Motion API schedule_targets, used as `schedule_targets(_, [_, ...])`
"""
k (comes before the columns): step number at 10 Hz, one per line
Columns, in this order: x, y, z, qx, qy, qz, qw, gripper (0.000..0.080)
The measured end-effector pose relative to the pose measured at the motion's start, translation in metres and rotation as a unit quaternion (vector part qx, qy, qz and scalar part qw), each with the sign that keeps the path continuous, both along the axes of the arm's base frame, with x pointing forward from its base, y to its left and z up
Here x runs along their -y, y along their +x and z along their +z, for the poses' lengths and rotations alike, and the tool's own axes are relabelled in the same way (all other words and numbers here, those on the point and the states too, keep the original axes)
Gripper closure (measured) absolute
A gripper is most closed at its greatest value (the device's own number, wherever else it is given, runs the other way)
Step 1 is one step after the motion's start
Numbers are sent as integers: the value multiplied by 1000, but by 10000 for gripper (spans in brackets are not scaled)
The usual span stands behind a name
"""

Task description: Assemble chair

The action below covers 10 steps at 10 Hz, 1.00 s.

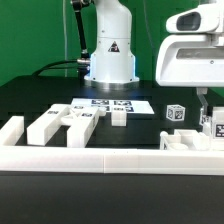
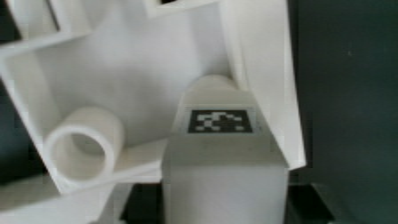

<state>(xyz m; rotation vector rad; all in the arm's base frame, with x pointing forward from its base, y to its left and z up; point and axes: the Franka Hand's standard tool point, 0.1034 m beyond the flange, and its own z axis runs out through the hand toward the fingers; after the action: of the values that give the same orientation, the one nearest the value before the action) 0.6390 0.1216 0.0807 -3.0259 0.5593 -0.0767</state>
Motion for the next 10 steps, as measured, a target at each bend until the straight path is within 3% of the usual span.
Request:
schedule_targets(6, [0,-2,-1,-18,22,-269,963,512])
schedule_targets(10, [-3,-2,-1,-31,37,-423,905,512])
